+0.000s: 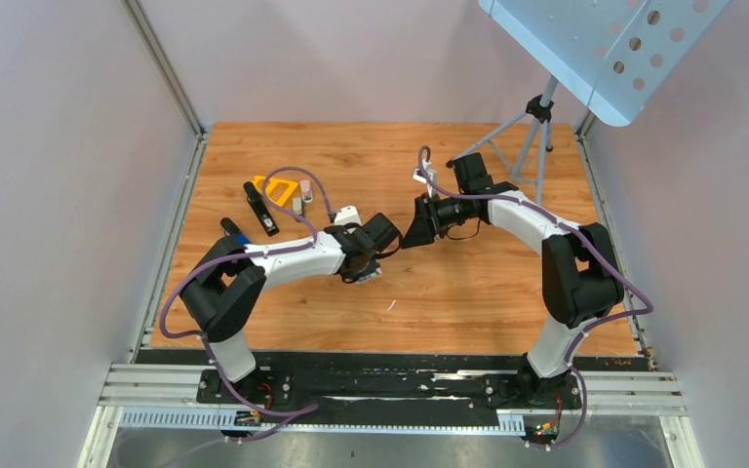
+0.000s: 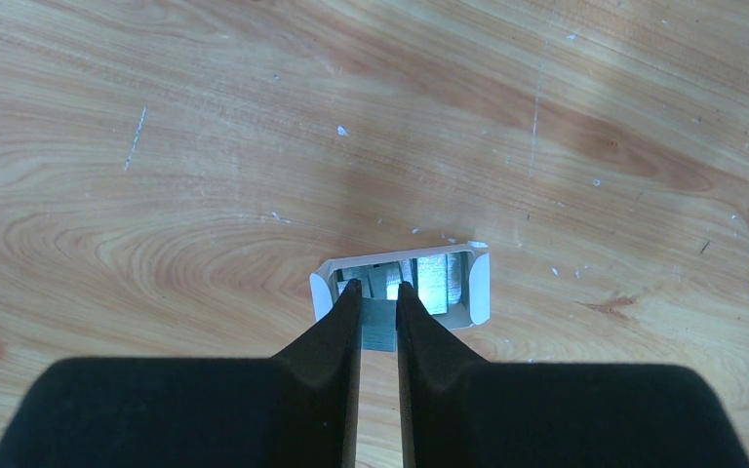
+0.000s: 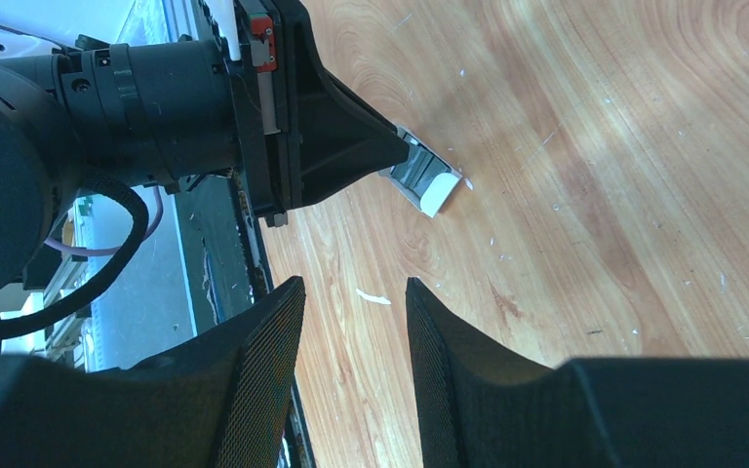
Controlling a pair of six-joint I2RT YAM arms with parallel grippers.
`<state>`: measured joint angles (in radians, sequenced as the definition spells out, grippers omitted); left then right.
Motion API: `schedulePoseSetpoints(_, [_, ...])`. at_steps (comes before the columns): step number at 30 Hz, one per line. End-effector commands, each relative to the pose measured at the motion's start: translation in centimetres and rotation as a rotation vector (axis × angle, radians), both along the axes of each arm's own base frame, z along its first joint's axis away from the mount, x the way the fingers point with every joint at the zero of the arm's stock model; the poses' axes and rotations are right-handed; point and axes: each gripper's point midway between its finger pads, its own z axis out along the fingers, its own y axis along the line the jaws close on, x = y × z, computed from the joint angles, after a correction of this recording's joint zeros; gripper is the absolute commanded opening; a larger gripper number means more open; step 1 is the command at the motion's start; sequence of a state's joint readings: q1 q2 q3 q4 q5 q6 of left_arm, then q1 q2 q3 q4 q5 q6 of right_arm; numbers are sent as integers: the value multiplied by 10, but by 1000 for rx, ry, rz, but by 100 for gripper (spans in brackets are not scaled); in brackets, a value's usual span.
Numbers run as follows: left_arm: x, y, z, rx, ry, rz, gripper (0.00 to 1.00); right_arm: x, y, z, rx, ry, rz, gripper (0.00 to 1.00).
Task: Unload the staples from the stapler
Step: Place the staple in the staple box.
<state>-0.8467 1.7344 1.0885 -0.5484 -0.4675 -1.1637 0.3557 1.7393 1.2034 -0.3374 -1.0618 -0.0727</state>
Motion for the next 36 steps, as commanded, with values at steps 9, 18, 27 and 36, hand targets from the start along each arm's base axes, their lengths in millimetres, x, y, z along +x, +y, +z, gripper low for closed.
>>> schedulePoseSetpoints(9, [3,-3,-2,13,-7,13,5,-1,-6,-5,6,28,3,47])
schedulePoseSetpoints(18, [4,-6,-6,13,1,5,7,-1,-6,-5,7,28,3,47])
schedulePoseSetpoints(27, [4,-7,-7,12,7,0,9,0,-7,-6,8,32,-1,47])
schedulePoseSetpoints(36, [3,-7,-7,11,9,0,14,0,-8,-5,7,31,-4,47])
